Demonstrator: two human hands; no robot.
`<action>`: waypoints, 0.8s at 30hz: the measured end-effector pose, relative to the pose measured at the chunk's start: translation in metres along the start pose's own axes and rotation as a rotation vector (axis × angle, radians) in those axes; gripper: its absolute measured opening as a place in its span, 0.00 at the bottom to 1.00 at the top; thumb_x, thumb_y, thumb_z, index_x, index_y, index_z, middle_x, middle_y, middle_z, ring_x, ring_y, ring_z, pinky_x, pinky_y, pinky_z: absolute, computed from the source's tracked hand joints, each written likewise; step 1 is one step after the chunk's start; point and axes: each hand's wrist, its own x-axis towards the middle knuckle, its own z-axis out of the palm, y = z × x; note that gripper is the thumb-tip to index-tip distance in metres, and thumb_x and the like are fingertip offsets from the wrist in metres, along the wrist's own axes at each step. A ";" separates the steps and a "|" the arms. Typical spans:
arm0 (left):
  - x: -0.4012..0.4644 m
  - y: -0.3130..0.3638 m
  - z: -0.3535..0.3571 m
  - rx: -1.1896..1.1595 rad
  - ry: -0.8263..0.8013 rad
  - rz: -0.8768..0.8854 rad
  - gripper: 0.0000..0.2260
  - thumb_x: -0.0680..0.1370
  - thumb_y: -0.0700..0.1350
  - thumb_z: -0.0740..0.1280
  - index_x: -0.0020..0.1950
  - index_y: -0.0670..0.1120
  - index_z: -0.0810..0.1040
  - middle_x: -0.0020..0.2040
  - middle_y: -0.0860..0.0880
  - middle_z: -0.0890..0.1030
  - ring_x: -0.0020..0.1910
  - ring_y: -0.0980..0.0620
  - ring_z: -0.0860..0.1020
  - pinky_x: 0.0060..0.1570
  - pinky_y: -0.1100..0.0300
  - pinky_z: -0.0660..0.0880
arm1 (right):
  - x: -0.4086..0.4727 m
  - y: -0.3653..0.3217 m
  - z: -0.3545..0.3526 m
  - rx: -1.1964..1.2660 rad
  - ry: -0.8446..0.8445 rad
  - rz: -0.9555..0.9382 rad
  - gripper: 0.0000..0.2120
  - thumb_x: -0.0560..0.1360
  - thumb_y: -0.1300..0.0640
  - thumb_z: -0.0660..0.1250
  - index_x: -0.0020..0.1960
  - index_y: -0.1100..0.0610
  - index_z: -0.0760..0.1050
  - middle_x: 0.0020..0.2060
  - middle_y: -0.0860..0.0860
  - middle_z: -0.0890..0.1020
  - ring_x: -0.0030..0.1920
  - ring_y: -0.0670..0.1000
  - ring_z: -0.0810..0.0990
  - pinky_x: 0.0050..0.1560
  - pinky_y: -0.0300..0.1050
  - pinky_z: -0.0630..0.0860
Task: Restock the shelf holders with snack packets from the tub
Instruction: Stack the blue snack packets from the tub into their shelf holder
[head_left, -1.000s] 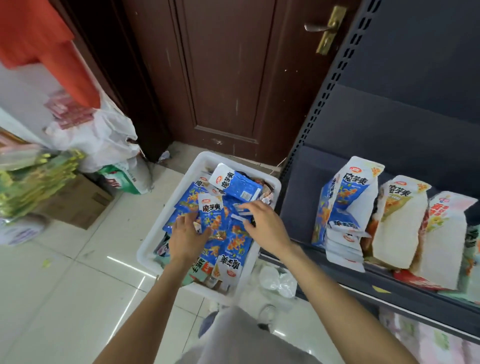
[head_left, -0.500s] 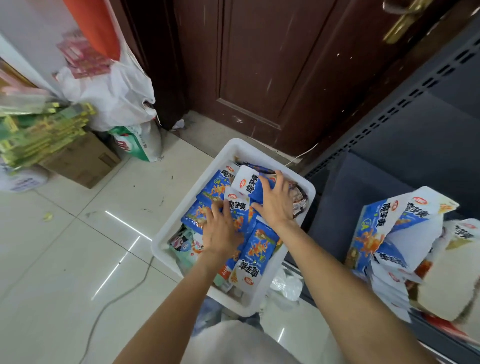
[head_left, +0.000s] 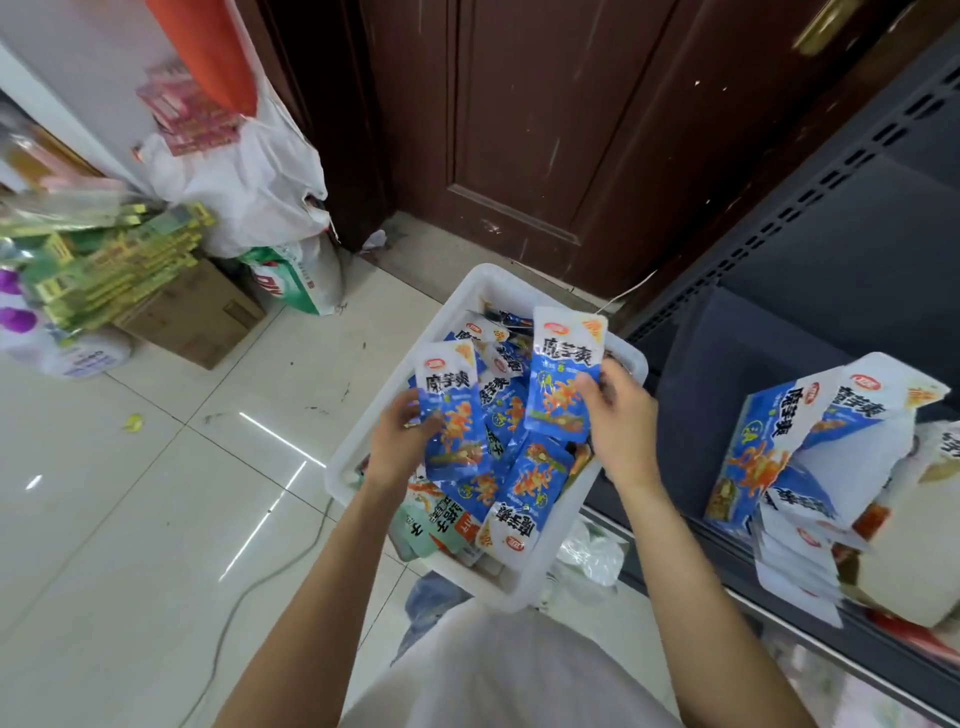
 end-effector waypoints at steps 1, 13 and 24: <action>-0.003 0.003 -0.005 -0.118 0.000 -0.030 0.13 0.76 0.33 0.66 0.59 0.44 0.74 0.50 0.43 0.81 0.42 0.46 0.80 0.43 0.54 0.78 | -0.007 -0.004 -0.004 0.197 -0.032 0.100 0.05 0.78 0.61 0.64 0.45 0.53 0.73 0.39 0.44 0.83 0.40 0.44 0.82 0.36 0.30 0.73; -0.041 0.048 0.026 -0.412 -0.318 -0.053 0.16 0.78 0.35 0.58 0.65 0.40 0.73 0.55 0.41 0.82 0.47 0.44 0.81 0.44 0.51 0.80 | -0.051 -0.015 -0.055 0.516 0.033 0.199 0.07 0.76 0.64 0.66 0.47 0.52 0.73 0.42 0.44 0.85 0.41 0.43 0.84 0.39 0.38 0.78; -0.115 0.122 0.211 -0.082 -0.655 0.516 0.10 0.74 0.29 0.68 0.44 0.41 0.70 0.39 0.56 0.83 0.39 0.63 0.80 0.40 0.67 0.77 | -0.115 0.022 -0.216 0.507 0.798 0.033 0.25 0.74 0.74 0.63 0.60 0.47 0.69 0.52 0.46 0.81 0.52 0.46 0.80 0.46 0.43 0.81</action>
